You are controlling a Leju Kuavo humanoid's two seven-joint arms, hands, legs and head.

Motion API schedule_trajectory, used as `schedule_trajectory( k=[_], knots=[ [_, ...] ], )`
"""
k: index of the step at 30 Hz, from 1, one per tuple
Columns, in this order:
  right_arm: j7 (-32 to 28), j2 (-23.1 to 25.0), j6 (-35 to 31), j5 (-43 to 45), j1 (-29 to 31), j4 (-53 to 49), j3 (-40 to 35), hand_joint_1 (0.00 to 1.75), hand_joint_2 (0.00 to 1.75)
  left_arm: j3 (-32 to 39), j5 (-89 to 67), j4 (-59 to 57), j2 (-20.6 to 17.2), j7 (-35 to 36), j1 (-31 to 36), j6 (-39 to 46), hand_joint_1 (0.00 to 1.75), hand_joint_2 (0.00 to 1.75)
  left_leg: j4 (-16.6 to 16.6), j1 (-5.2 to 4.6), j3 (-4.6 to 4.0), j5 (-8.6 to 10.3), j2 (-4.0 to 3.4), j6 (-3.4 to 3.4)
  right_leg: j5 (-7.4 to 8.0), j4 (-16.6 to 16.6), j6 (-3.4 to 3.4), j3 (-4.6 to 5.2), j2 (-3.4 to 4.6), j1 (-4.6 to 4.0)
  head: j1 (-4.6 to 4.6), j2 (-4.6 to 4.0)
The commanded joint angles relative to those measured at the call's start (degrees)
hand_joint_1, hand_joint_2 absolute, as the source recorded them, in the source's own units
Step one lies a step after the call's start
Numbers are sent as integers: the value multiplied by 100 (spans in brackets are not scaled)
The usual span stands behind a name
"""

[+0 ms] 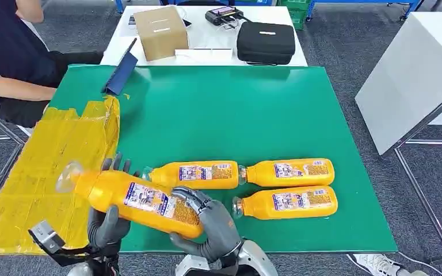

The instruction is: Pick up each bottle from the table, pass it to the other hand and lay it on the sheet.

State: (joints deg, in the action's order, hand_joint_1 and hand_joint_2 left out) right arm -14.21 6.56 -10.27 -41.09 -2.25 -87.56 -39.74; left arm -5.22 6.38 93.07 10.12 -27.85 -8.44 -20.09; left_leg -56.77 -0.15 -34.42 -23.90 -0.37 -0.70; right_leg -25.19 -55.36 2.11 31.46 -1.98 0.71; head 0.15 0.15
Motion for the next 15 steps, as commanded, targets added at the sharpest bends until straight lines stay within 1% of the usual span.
schedule_trajectory(
  k=[1,2,5,6,10,11,12,13,14,15],
  knots=[
    [26,-176,26,-18,260,487,-332,175,175,-171,-216,-264,-227,-86,52,-108,175,175,6,4,16,-3,-2,5,-1,9,-6,-17,14,-3,2,0],
    [22,-167,20,-18,254,490,-306,175,175,-158,-290,-259,-219,-130,52,-104,175,175,6,5,24,-6,-2,7,-3,10,-9,-25,20,-4,0,0],
    [55,-160,24,-37,254,505,-287,175,175,-133,-390,-251,-206,-168,56,-47,175,175,5,1,10,-1,-1,3,0,6,-3,-10,9,0,0,0],
    [55,-160,24,-37,254,505,-287,175,175,-133,-390,-251,-206,-168,56,-47,175,175,7,4,20,-4,-2,6,-2,9,-7,-20,17,-2,2,0],
    [249,-142,-251,-299,187,405,-113,173,175,34,-877,-107,-166,-279,77,429,175,175,3,5,14,-4,-1,5,-2,7,-5,-16,14,-3,0,0],
    [455,-138,-279,-295,187,398,47,54,175,85,-1418,-38,-235,-335,114,825,175,175,4,2,8,-1,0,3,0,5,-4,-8,9,-2,2,0],
    [566,-181,-122,-156,245,416,139,7,175,178,-1700,-31,-292,-364,165,1069,175,175,1,6,14,-5,1,6,-3,6,-7,-17,15,-4,2,0],
    [550,-211,-78,-107,280,435,192,0,175,235,-1692,-34,-341,-360,198,1041,175,175,3,6,12,-3,0,6,-1,7,-7,-14,14,-5,2,0],
    [582,-227,43,92,301,467,318,0,175,402,-2350,-42,-343,-356,289,1673,175,175,1,8,17,-5,-1,8,-3,6,-9,-19,18,-6,0,0],
    [641,-300,52,83,383,510,451,0,175,572,-2841,-138,-373,-321,493,2167,175,175,4,6,16,-2,2,7,-1,8,-8,-19,13,-5,2,0]
  ],
)
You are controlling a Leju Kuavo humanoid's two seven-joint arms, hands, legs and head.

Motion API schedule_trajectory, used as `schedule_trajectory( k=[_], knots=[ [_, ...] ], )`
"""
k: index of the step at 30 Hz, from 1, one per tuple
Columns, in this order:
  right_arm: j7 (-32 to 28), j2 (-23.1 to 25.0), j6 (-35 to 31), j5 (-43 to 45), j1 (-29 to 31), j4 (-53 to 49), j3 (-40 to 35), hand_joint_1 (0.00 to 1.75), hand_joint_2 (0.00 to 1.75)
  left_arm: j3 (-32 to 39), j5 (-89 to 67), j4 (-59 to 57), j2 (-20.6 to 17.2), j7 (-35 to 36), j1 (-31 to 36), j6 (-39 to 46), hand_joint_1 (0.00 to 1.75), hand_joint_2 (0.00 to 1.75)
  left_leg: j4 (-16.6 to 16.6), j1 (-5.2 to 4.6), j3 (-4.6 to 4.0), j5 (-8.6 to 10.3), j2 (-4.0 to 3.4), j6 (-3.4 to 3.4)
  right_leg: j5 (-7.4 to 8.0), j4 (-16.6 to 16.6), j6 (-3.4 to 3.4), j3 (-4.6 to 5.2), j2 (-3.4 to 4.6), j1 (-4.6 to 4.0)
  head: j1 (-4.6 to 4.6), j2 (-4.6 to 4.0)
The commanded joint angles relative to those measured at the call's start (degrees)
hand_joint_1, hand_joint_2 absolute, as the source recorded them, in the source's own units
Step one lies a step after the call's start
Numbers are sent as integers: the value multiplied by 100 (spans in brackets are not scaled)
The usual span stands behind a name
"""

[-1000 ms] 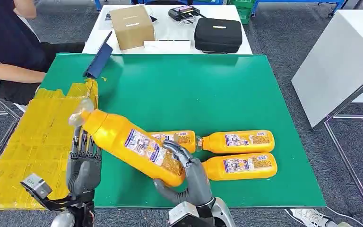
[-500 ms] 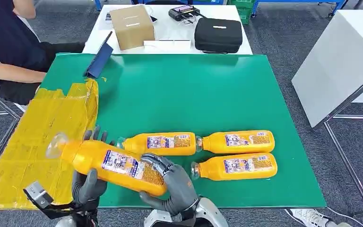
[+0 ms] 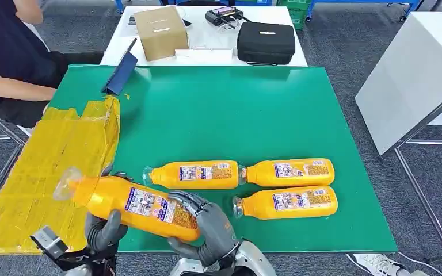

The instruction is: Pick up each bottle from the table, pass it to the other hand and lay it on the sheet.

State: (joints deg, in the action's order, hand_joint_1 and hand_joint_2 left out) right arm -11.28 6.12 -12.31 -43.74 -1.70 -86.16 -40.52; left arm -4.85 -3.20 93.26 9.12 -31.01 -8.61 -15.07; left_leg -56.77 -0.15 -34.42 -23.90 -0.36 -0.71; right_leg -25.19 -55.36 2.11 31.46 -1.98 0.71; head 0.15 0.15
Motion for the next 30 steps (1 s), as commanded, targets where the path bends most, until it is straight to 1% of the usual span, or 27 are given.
schedule_trajectory(
  k=[1,2,3,4,5,6,8,9,11,12,13,14,15,16,17,18,20,21,22,24,26,30],
  knots=[
    [373,-281,269,348,355,387,617,0,175,653,-1975,-204,-316,37,614,1771,175,175,5,6,11,2,4,6,2,8,-7,-15,9,-5,4,0],
    [376,-291,317,363,381,396,689,0,175,769,-2323,-248,-350,64,707,2078,175,175,3,5,4,3,2,4,4,6,-5,-5,6,-4,0,0],
    [474,-366,358,337,521,496,771,0,175,994,-3401,-459,-453,145,955,3194,175,175,3,7,12,3,7,7,2,6,-9,-14,8,-6,2,0],
    [474,-376,386,357,559,529,808,0,175,1059,-3386,-491,-492,152,1007,3198,175,175,5,7,9,7,8,6,4,7,-7,-12,3,-6,2,0],
    [485,-402,400,357,630,602,852,0,175,1178,-3896,-584,-554,204,1087,3659,175,175,7,3,9,8,3,4,5,6,-5,-9,6,-3,2,0],
    [523,-461,443,410,758,733,903,0,175,1291,-5392,-799,-696,434,1160,4924,175,175,7,6,14,8,2,8,6,7,-9,-15,13,-5,0,0],
    [511,-519,501,499,890,874,988,0,175,1347,-5476,-907,-841,477,1184,5063,175,175,10,8,21,11,-4,8,9,10,-11,-20,21,-7,0,0],
    [508,-544,514,593,984,990,1057,0,175,1435,-6395,-1053,-943,794,1210,5507,175,175,13,7,25,10,-5,6,9,13,-9,-24,19,-7,2,0],
    [510,-601,547,654,1083,1104,1125,0,175,1557,-6908,-1067,-1006,909,1204,5507,175,175,13,8,29,8,-10,7,7,12,-10,-27,27,-7,0,0],
    [519,-633,591,712,1147,1187,1152,0,175,1615,-7495,-1034,-1014,1008,1183,5507,175,175,10,5,23,8,-7,4,6,9,-6,-23,19,-4,2,0],
    [519,-633,591,712,1147,1187,1152,0,175,1615,-7495,-1034,-1014,1008,1183,5507,175,175,7,6,20,8,-5,3,5,8,-5,-22,16,-6,2,0],
    [539,-667,624,738,1245,1315,1179,0,175,1504,-8007,-1155,-1075,1187,1144,5507,175,175,6,4,15,8,-5,2,5,5,-4,-15,13,-4,2,0],
    [579,-682,685,787,1363,1476,1183,0,175,1189,-8458,-1463,-1270,1535,1136,5507,175,175,4,7,21,5,-6,4,3,6,-6,-22,19,-6,2,0],
    [579,-682,685,787,1363,1476,1183,0,175,1189,-8458,-1463,-1270,1535,1136,5507,175,175,10,3,22,9,-4,3,5,8,-5,-21,14,-2,2,0],
    [585,-668,716,811,1455,1614,1190,0,175,1000,-8654,-1636,-1366,1732,1133,5507,175,175,10,1,19,10,-1,2,4,7,-4,-19,9,0,2,0],
    [609,-667,842,919,1587,1801,1142,0,175,282,-8680,-2188,-1965,2293,1204,5507,175,175,11,3,28,7,-1,4,3,10,-8,-28,15,-2,0,0],
    [608,-649,871,940,1668,1926,1123,0,175,62,-8680,-2355,-2077,2489,1250,5507,175,175,15,-1,30,13,4,8,4,9,-10,-28,12,2,2,0],
    [623,-654,935,929,1808,2120,1036,0,175,-152,-8680,-2915,-2176,2460,1384,5349,175,175,13,3,26,12,7,8,5,10,-10,-26,9,-1,7,0],
    [625,-650,946,931,1850,2163,1023,0,175,-132,-8680,-3040,-2189,2451,1409,5323,175,175,12,-1,20,13,4,6,5,6,-8,-15,7,2,2,0],
    [664,-569,1013,950,2141,2489,910,0,175,-172,-8673,-3587,-2212,2239,1727,5143,175,175,13,2,25,13,-3,8,6,8,-11,-19,16,-1,2,0],
    [698,-523,1046,985,2309,2689,863,0,175,-182,-8634,-3827,-2261,2100,1853,5122,175,175,8,-2,12,14,-1,3,5,1,-5,-5,7,2,0,0],
    [637,-496,1228,1087,2704,3310,722,0,175,-232,-8191,-4466,-2591,1500,2103,4823,175,175,5,8,20,11,-21,9,9,-1,-9,-14,33,-7,4,0]
  ],
)
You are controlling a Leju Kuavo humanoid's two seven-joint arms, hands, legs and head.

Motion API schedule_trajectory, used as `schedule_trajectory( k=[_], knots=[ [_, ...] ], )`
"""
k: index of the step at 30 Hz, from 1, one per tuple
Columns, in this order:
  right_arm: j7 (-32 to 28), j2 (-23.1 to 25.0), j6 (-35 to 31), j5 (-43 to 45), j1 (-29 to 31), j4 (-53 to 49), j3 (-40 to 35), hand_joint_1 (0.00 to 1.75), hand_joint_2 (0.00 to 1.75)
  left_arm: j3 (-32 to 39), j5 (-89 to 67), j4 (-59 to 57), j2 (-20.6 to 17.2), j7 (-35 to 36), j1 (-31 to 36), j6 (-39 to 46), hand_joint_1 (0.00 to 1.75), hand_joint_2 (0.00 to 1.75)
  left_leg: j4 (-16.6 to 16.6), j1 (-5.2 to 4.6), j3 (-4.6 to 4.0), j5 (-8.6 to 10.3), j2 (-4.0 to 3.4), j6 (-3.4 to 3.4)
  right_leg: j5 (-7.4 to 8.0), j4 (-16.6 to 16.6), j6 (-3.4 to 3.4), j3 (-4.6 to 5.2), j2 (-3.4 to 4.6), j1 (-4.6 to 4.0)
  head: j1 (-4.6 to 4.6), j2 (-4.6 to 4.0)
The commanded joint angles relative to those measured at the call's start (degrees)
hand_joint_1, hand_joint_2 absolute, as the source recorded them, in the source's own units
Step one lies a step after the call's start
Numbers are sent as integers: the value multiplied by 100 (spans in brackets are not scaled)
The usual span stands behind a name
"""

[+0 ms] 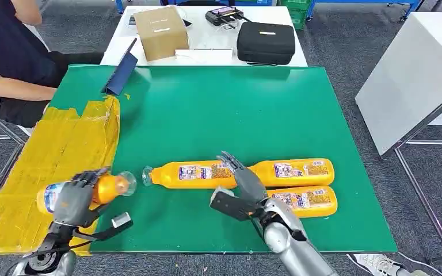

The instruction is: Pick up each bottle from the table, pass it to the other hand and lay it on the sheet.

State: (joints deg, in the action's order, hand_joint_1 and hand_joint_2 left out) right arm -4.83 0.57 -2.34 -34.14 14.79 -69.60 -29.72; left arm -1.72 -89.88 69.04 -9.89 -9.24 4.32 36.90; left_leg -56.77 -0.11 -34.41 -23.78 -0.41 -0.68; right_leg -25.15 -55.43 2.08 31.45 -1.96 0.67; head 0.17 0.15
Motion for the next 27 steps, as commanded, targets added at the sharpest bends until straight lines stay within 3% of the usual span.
schedule_trajectory(
  k=[1,3,4,5,8,12,18,23,24,25,27],
  knots=[
    [-22,63,229,129,1070,1682,-360,0,175,-535,506,-2060,-714,-708,813,-361,175,175,5,2,14,0,-13,5,5,4,-6,-9,21,-1,0,0],
    [-39,86,254,127,1176,1874,-410,0,175,-550,666,-2272,-820,-916,924,-583,175,175,5,1,20,-1,-12,6,2,2,-7,-14,22,1,0,0],
    [-94,110,300,87,1337,2122,-519,0,175,-564,798,-2348,-968,-1114,940,-461,0,175,6,2,19,1,-7,6,3,4,-6,-15,16,0,2,0],
    [-123,152,307,57,1447,2337,-574,0,175,-451,1078,-2472,-981,-1339,1002,-510,0,0,5,4,25,-2,-16,10,3,2,-11,-19,31,-2,0,0],
    [-149,264,303,-61,1639,2695,-694,0,175,-393,1427,-2557,-1051,-1721,1070,-633,0,0,3,4,30,-4,-27,10,6,-9,-9,-19,42,-3,-2,0],
    [-103,492,488,-439,2064,3552,-1217,0,175,-355,2257,-2517,-1005,-2562,1234,-1389,0,0,1,8,28,-1,-20,13,5,-17,-12,-13,37,-7,-2,0],
    [79,690,742,-853,2320,4057,-1811,0,175,-344,2957,-2401,-872,-3007,1387,-2018,0,0,0,4,25,11,-11,22,3,-27,-10,-9,27,-2,2,0],
    [335,893,585,-1268,2287,4318,-2198,0,175,-393,3726,-2010,-731,-3076,1346,-2462,0,0,3,10,29,18,6,26,3,-20,-12,-20,17,-7,0,0],
    [442,951,539,-1396,2263,4399,-2268,38,175,-482,4209,-1774,-711,-3076,1303,-2644,0,0,4,7,36,17,1,23,2,-20,-10,-23,16,-4,-2,0],
    [526,992,512,-1491,2228,4460,-2313,175,175,-526,4498,-1648,-679,-3076,1291,-2746,0,0,5,7,41,18,5,23,3,-20,-11,-26,12,-5,2,0],
    [734,1070,371,-1701,2127,4553,-2367,175,175,-527,4930,-1330,-596,-3076,1220,-2949,0,0,4,9,52,18,10,22,1,-18,-10,-38,3,-6,0,0]
  ],
)
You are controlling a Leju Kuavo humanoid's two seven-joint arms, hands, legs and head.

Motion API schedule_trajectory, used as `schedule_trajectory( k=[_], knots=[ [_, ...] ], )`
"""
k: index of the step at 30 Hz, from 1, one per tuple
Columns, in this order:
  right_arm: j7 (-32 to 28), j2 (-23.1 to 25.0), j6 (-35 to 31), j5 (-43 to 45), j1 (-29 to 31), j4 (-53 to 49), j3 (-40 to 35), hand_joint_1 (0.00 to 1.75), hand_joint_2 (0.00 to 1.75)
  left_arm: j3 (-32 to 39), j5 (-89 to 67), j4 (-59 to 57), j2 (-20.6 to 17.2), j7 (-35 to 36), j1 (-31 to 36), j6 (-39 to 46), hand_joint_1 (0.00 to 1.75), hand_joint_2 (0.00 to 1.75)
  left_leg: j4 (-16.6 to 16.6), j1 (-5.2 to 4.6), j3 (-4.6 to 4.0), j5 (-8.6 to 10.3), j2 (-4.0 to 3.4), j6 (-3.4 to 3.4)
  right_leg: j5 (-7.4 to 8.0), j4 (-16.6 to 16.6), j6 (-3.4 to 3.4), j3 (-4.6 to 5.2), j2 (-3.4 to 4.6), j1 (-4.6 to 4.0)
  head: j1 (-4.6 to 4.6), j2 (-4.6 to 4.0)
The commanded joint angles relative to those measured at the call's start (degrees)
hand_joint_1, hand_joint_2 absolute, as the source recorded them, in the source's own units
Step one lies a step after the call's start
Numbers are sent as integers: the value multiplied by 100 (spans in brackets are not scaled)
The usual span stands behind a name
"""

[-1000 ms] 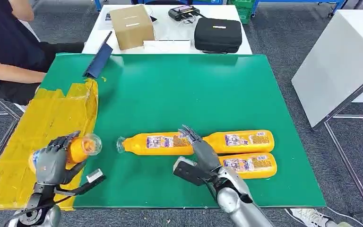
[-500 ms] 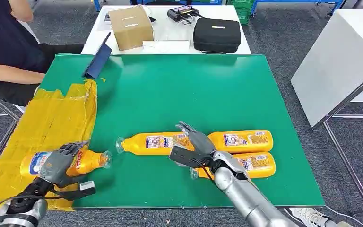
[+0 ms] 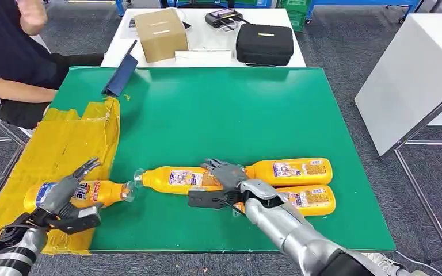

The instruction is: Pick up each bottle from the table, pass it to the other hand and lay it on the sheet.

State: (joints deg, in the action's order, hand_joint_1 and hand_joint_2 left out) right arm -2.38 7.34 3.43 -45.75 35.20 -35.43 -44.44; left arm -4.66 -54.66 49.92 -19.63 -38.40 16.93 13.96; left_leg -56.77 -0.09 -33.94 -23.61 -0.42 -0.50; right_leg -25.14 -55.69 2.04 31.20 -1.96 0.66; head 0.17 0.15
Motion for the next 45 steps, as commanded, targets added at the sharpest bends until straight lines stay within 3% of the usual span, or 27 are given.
schedule_trajectory(
  k=[1,8,11,12,13,15,16,18,19,25,30,42,45],
  knots=[
    [542,426,-243,-581,21,1160,-893,175,175,-239,1552,680,400,-160,-74,-684,0,0,5,9,9,4,11,4,2,11,-5,-13,3,-6,2,0],
    [797,522,-521,-718,-181,1277,-693,175,175,198,3036,1546,842,-160,-265,-1705,0,0,9,16,19,2,-15,8,12,18,-23,-12,26,-9,2,0],
    [786,545,-888,-583,-291,1166,-277,175,175,900,3722,1886,1353,-96,-299,-2450,0,0,7,16,26,0,-18,8,12,17,-21,-14,26,-10,2,0],
    [750,536,-1296,-484,-367,1003,-51,175,175,1173,4181,1980,1523,109,-322,-2836,0,0,9,17,24,3,-8,9,12,21,-22,-16,21,-11,0,0],
    [624,542,-1840,-345,-470,761,257,175,175,1453,4757,2128,1693,296,-384,-3274,0,0,6,15,28,-1,-19,8,11,16,-21,-14,29,-9,0,0],
    [141,551,-2276,-70,-756,68,793,175,175,1865,5341,2606,1895,610,-691,-3661,0,0,6,15,27,-3,-30,7,13,16,-20,-12,40,-9,0,0],
    [-430,556,-2411,421,-1058,-561,1257,175,175,2046,5830,2728,2007,864,-781,-3964,0,0,4,18,20,-3,-30,8,15,17,-21,-8,45,-11,2,0],
    [-992,507,-2376,1054,-1644,-1831,1799,175,175,2206,6404,2925,2195,1176,-931,-4187,0,0,1,15,16,-9,-39,7,11,10,-20,-5,53,-8,2,0],
    [-1320,524,-2389,1439,-1957,-2470,2045,175,175,2190,6608,2986,2254,1440,-989,-4181,0,175,0,16,13,-10,-36,8,9,10,-21,-4,53,-9,2,0],
    [-1822,558,-2318,1750,-2741,-3887,2075,175,175,1885,6909,3341,2501,1376,-1437,-4300,0,175,-1,8,-41,-9,1,5,4,5,-16,39,21,-3,0,0],
    [-1804,594,-2314,1744,-2752,-3900,2041,175,175,1837,6881,3370,2539,1374,-1442,-4291,0,175,-2,1,-74,-6,2,6,6,2,-17,70,19,-1,2,0],
    [-1807,583,-2312,1746,-2727,-3870,2039,175,175,1848,6901,3372,2519,1382,-1435,-4289,0,175,-1,4,-63,-9,-1,7,5,7,-18,58,25,-4,0,0],
    [-1943,622,-2197,1698,-2811,-4010,1710,175,175,1451,6657,3543,2549,1442,-1577,-4270,0,175,-2,4,-67,-9,-3,7,5,5,-18,62,25,-4,0,0]
  ],
)
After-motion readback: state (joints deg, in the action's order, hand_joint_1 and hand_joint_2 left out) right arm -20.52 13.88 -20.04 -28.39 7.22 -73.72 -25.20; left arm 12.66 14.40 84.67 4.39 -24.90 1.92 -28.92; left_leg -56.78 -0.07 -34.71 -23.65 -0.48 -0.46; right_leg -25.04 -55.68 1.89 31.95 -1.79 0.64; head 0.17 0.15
